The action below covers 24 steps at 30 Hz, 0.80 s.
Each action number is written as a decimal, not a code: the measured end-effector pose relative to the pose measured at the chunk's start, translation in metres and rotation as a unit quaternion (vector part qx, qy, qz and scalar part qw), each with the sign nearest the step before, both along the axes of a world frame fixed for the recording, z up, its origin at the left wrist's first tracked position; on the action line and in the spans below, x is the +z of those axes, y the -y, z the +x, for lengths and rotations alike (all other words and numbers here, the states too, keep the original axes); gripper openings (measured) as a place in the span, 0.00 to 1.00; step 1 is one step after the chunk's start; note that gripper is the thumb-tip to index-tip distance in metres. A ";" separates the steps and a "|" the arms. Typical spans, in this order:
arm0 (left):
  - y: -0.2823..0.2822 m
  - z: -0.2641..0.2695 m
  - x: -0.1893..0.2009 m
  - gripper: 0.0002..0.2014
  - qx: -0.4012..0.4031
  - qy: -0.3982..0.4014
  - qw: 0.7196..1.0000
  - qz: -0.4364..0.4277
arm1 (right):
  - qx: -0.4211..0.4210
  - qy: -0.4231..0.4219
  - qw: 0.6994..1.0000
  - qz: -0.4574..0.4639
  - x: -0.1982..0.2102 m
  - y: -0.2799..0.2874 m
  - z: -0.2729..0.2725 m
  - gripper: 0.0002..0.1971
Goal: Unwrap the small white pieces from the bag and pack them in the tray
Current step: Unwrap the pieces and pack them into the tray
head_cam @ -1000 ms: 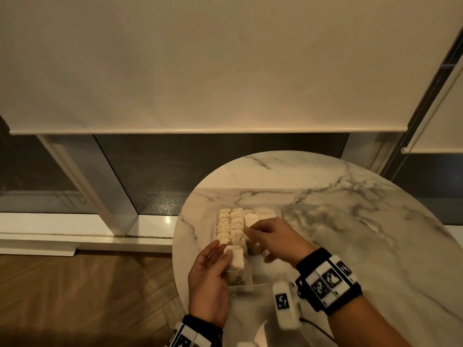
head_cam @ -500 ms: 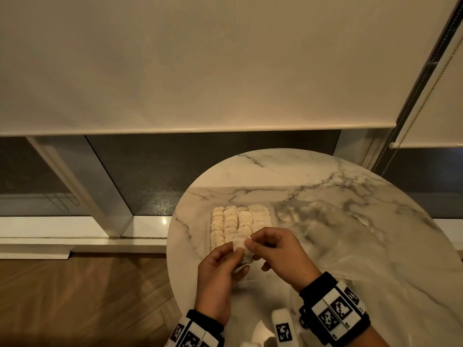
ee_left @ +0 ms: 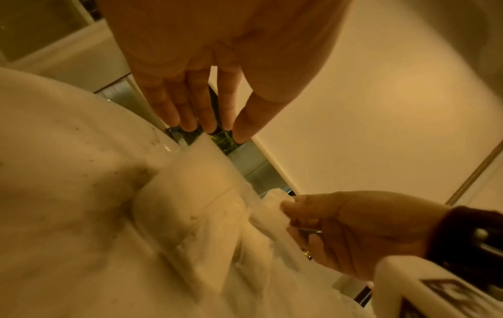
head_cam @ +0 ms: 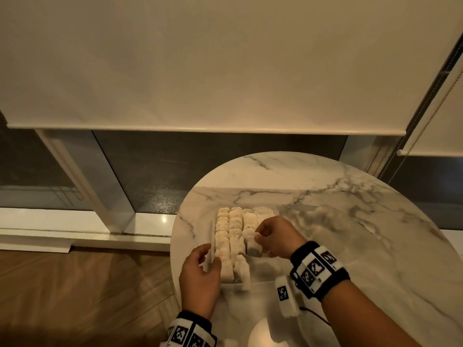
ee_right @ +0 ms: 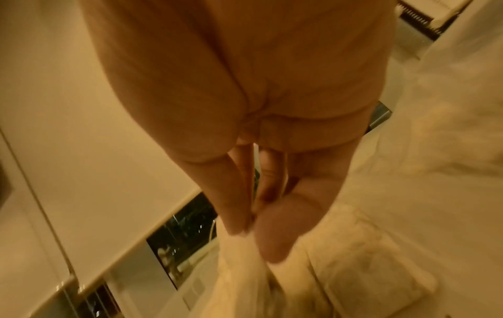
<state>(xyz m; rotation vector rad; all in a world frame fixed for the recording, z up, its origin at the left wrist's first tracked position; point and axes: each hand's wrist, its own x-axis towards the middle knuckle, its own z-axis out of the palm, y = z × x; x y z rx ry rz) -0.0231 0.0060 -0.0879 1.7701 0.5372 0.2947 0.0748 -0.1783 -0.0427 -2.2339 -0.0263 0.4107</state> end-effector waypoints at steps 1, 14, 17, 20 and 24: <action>-0.001 0.000 -0.005 0.17 -0.012 -0.024 1.000 -0.005 | 0.023 -0.028 0.999 -0.041 -0.001 -0.004 0.008 0.02; 0.007 -0.002 -0.019 0.23 -0.114 -0.065 0.991 -0.028 | 0.067 -0.088 0.964 -0.241 -0.007 -0.029 0.055 0.18; 0.007 -0.001 -0.020 0.24 -0.114 -0.066 0.991 -0.035 | 0.065 -0.096 0.969 -0.220 -0.009 -0.026 0.060 0.17; 0.008 -0.001 -0.020 0.24 -0.116 -0.068 0.990 -0.041 | 0.070 -0.089 0.963 -0.245 -0.006 -0.023 0.058 0.12; 0.007 -0.001 -0.021 0.23 -0.110 -0.063 0.991 -0.041 | 0.082 -0.102 0.965 -0.229 -0.002 -0.023 0.050 0.11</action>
